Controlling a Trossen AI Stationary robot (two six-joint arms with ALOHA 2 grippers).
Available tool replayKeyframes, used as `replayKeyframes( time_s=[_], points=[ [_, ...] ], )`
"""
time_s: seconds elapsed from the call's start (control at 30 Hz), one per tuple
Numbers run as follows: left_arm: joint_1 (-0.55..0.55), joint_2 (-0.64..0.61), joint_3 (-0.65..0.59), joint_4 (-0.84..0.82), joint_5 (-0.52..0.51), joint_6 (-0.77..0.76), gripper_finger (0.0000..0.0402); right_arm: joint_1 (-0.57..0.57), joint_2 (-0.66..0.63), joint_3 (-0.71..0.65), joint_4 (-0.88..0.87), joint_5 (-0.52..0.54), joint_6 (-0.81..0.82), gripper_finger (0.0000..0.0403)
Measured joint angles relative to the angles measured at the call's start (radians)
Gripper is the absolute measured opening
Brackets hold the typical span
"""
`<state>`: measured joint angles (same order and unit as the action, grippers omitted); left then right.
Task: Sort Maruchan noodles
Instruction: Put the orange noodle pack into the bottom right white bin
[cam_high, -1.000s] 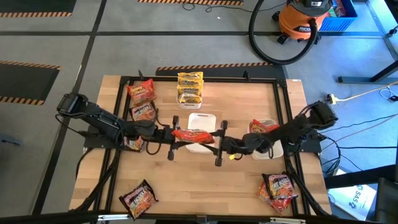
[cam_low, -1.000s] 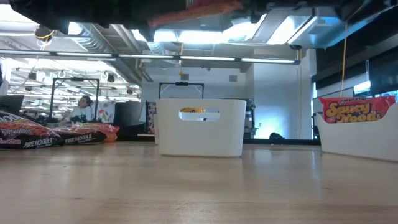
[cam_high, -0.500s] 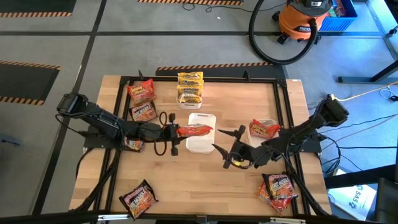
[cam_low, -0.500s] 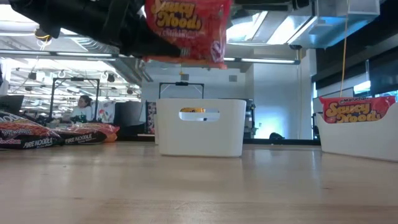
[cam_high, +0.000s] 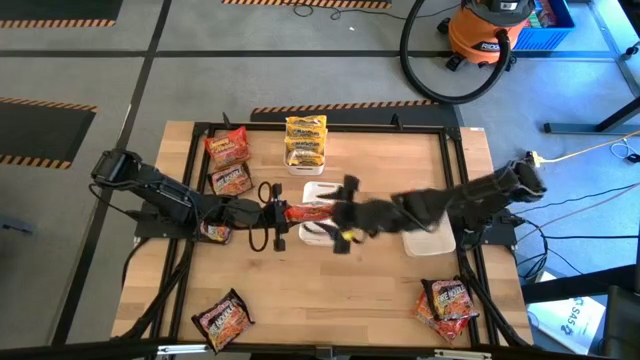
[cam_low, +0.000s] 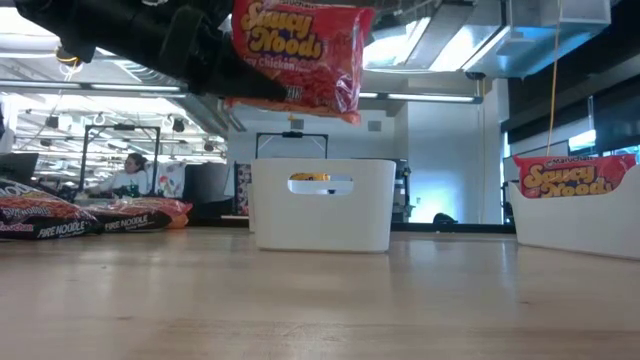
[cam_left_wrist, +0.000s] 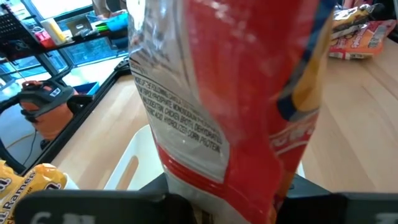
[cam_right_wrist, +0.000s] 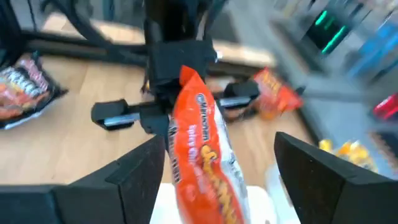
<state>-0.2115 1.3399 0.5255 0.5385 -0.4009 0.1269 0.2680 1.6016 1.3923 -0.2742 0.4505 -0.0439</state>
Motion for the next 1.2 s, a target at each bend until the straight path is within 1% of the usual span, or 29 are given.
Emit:
replayKeyframes(
  time_s=[0.1, 0.23, 0.33, 0.4, 0.47, 0.6, 0.8, 0.9, 1.03, 1.2],
  points=[
    [0.0, 0.0, 0.0, -0.005, 0.0, 0.0, 0.0086, -0.058, 0.084, 0.18, -0.196, -0.121, 0.066, 0.0282],
    [0.012, 0.0, 0.0, -0.014, 0.003, -0.01, 0.0086, -0.114, 0.18, 0.382, -0.447, -0.257, 0.138, 0.0282],
    [0.031, 0.0, 0.0, -0.03, 0.002, -0.029, 0.0086, -0.137, 0.241, 0.483, -0.584, -0.313, 0.168, 0.0282],
    [0.044, 0.0, 0.0, -0.038, 0.003, -0.047, 0.0086, -0.141, 0.269, 0.521, -0.629, -0.322, 0.171, 0.0282],
    [0.052, 0.0, 0.0, -0.041, 0.005, -0.061, 0.0086, -0.147, 0.288, 0.542, -0.648, -0.327, 0.171, 0.0282],
    [0.064, 0.001, 0.0, -0.039, 0.072, -0.065, 0.0086, -0.154, 0.315, 0.547, -0.656, -0.328, 0.167, 0.0282],
    [0.063, 0.001, 0.0, -0.036, 0.082, -0.065, 0.0086, -0.182, 0.346, 0.547, -0.682, -0.304, 0.141, 0.0282],
    [0.063, 0.001, -0.001, -0.037, 0.113, -0.056, 0.0086, -0.193, 0.354, 0.546, -0.705, -0.301, 0.132, 0.0282],
    [0.063, 0.001, -0.001, -0.036, 0.114, -0.053, 0.0086, -0.197, 0.352, 0.546, -0.695, -0.278, 0.114, 0.0282],
    [0.063, 0.001, -0.001, -0.037, 0.105, -0.045, 0.0083, -0.187, 0.334, 0.547, -0.707, -0.293, 0.1, 0.0282]
  ],
)
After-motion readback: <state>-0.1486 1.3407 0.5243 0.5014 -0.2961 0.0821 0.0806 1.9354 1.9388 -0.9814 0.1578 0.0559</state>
